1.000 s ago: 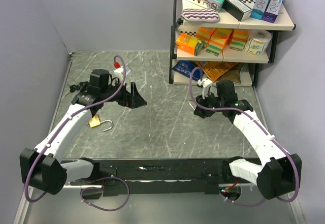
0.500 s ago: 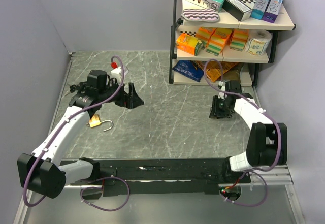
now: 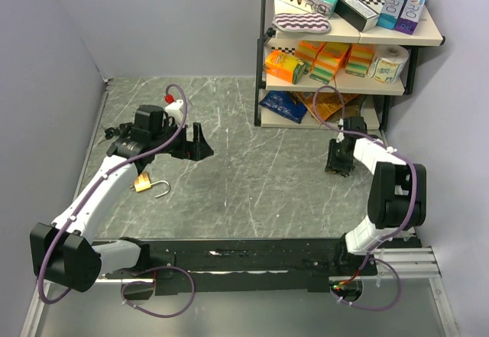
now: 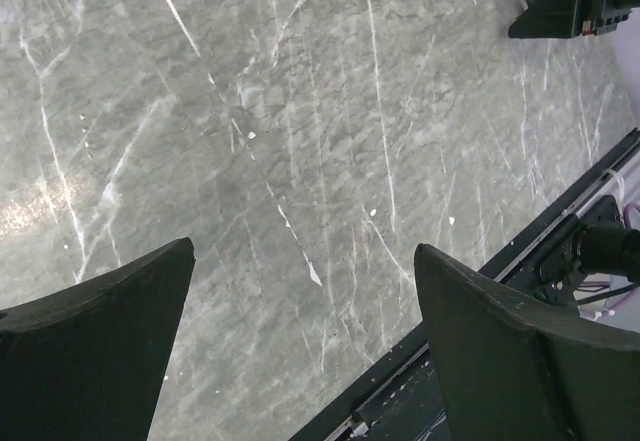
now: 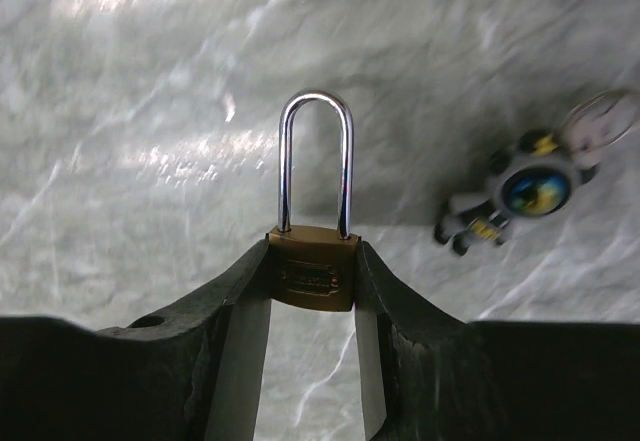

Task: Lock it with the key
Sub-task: Place the lock at the center of the board, then pick up the lock from the center of the board.

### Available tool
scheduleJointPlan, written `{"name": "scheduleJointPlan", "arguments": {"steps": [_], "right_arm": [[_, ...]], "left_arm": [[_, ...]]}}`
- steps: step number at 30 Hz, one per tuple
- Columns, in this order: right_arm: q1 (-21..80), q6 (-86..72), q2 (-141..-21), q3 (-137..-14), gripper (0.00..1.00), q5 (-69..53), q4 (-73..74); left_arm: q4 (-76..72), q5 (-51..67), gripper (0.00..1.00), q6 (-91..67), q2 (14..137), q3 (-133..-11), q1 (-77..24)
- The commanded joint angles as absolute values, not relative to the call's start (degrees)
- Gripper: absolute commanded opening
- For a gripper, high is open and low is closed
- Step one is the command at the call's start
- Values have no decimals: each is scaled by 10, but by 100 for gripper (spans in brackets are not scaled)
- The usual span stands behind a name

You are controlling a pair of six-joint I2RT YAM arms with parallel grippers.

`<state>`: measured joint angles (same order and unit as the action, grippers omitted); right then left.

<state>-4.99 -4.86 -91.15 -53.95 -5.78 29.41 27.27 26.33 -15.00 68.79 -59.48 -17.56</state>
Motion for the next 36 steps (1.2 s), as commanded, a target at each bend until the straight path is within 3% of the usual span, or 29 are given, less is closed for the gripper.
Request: {"name": "scheduleJointPlan", "arguments": {"steps": [1,5,12,13,18,19,27,32,36], "right_arm": [[-63,-54,-941,-575,6,-33,279],[-65,-53,-950,-577,9,-37,285],[-64,-51,-942,-574,38,-53,299],[-64,-50,-940,-573,46,-54,301],[-64,-48,-919,-577,61,-68,311],[-64,-48,-915,-577,68,-71,315],[-51,-5,-847,-603,86,-134,345],[12,52,-784,-629,90,-176,350],[73,83,-744,-638,99,-185,332]], "left_arm": [[274,246,96,-163,688,-601,-174],[281,236,96,-149,687,-602,-174],[294,216,96,-129,680,-603,-174],[299,217,96,-119,682,-605,-173],[359,237,96,-69,691,-621,-167],[365,238,96,-52,689,-622,-165],[499,303,96,118,709,-653,-90],[612,350,96,339,751,-690,-2],[627,316,96,396,794,-720,73]]}}
